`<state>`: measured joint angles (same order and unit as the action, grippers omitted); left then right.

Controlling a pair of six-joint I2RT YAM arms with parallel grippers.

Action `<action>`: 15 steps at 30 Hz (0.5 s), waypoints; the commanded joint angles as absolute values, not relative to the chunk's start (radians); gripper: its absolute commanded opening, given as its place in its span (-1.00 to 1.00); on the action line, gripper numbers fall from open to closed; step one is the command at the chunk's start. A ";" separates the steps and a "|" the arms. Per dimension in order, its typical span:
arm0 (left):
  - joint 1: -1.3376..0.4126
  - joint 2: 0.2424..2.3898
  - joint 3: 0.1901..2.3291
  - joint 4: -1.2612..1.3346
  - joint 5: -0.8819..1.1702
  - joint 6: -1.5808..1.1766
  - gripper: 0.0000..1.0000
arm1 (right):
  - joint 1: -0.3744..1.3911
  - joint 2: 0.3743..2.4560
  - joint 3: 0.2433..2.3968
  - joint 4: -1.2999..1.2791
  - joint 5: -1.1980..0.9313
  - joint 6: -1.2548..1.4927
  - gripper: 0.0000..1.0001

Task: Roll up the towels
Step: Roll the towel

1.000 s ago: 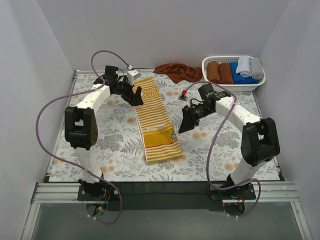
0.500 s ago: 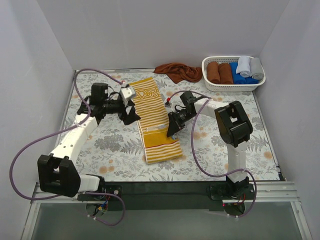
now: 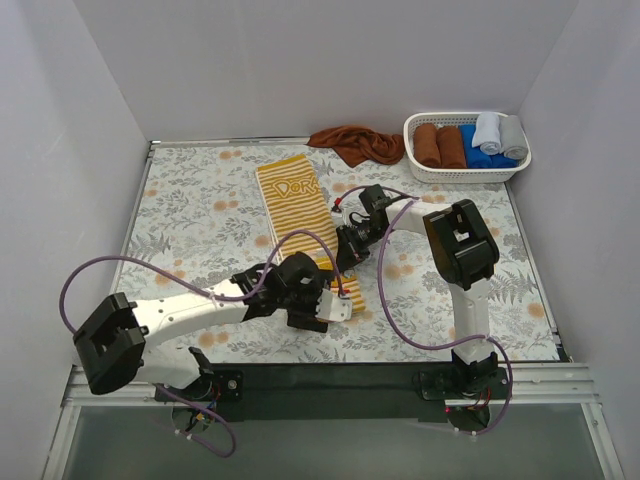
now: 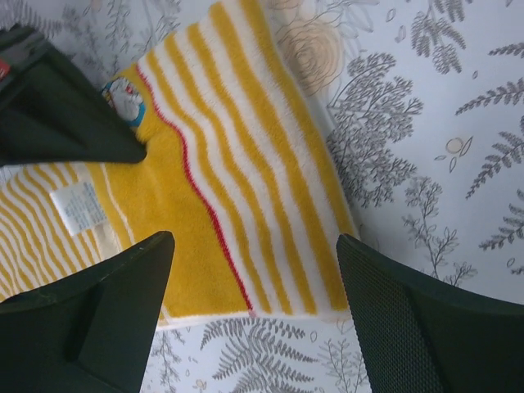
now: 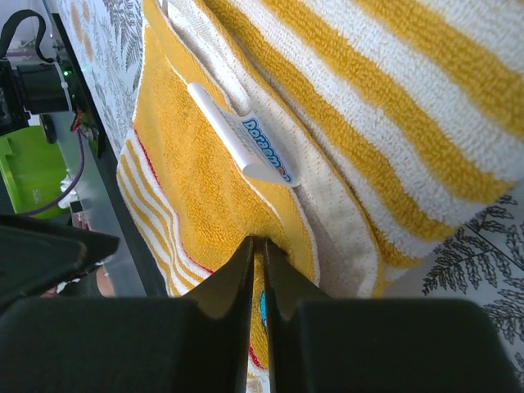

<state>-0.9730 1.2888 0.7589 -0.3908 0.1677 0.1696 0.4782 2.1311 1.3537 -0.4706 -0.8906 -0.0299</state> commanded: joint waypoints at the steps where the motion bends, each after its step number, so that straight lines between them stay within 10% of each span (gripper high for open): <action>1: -1.073 1.328 0.723 -0.279 0.019 0.227 0.49 | 0.483 2.154 1.381 -0.446 -0.798 -0.041 -0.75; 9: -1.143 1.517 0.742 -0.275 -0.083 0.187 0.12 | 0.482 2.145 1.371 -0.459 -0.798 -0.044 -0.78; 15: -1.143 1.539 0.799 -0.376 0.036 0.156 -0.61 | 0.488 2.102 1.330 -0.480 -0.778 -0.064 -0.83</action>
<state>-1.1427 1.5414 0.7616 -0.2897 -0.0463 0.1780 0.4801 2.1284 1.3521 -0.4721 -0.8757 -0.0257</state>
